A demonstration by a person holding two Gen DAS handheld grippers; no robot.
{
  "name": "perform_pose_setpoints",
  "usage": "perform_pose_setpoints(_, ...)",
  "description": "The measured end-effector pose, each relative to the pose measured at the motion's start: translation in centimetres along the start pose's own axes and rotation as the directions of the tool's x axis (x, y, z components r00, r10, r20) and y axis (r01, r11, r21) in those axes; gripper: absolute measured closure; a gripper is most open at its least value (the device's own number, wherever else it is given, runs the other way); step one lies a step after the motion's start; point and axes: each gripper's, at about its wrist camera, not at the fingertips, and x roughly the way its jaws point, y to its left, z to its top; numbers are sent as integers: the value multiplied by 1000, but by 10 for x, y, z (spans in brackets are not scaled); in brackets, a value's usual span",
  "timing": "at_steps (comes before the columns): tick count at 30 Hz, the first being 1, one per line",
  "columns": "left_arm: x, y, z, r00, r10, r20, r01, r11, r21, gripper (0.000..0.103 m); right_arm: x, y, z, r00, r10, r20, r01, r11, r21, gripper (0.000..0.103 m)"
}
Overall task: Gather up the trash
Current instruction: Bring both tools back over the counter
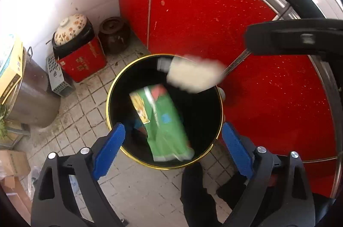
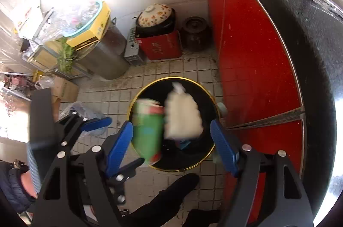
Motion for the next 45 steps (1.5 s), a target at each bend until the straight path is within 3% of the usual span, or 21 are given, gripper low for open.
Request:
perform_pose_setpoints(6,-26,-5,2,1000,18,8,-18,1000,12,14,-56,15,-10,999,-1,52,4,999,-49,22)
perform_pose_setpoints(10,-71,-31,12,998,35,44,-38,997,73,10,-118,11,-22,993,-17,115,21,999,-30,15)
perform_pose_setpoints(12,-96,-55,22,995,82,56,-88,988,124,7,-159,2,-30,986,-48,162,47,999,11,10)
perform_pose_setpoints(15,-130,-93,41,995,54,82,-69,978,194,7,-223,-21,-50,963,-135,234,113,988,102,7)
perform_pose_setpoints(19,-171,-174,72,990,-72,123,25,937,347,7,-305,-61,-97,908,-302,289,218,932,291,7)
perform_pose_setpoints(21,-182,-221,81,982,-151,113,86,893,442,7,-345,-83,-131,863,-409,295,271,870,413,7)
perform_pose_setpoints(24,-196,-299,89,957,-282,70,189,788,585,7,-397,-115,-192,799,-537,272,307,752,583,7)
perform_pose_setpoints(26,-204,-352,85,935,-353,26,242,694,678,7,-428,-131,-238,749,-620,234,322,649,689,7)
perform_pose_setpoints(28,-212,-401,75,919,-395,-15,268,595,758,7,-447,-141,-276,716,-667,208,318,576,754,7)
perform_pose_setpoints(30,-215,-445,57,914,-400,-69,279,494,824,7,-464,-147,-318,674,-720,167,318,487,814,7)
perform_pose_setpoints(33,-221,-488,36,902,-414,-121,293,383,876,7,-481,-155,-370,652,-751,106,309,391,867,7)
perform_pose_setpoints(36,-216,-515,23,896,-412,-169,315,318,894,7,-489,-159,-409,641,-764,69,293,327,898,7)
perform_pose_setpoints(38,-214,-523,17,894,-409,-185,322,298,899,7,-491,-158,-425,637,-769,50,292,301,908,7)
perform_pose_setpoints(45,-205,-553,16,896,-398,-197,311,247,918,7,-492,-174,-444,644,-764,32,303,293,907,8)
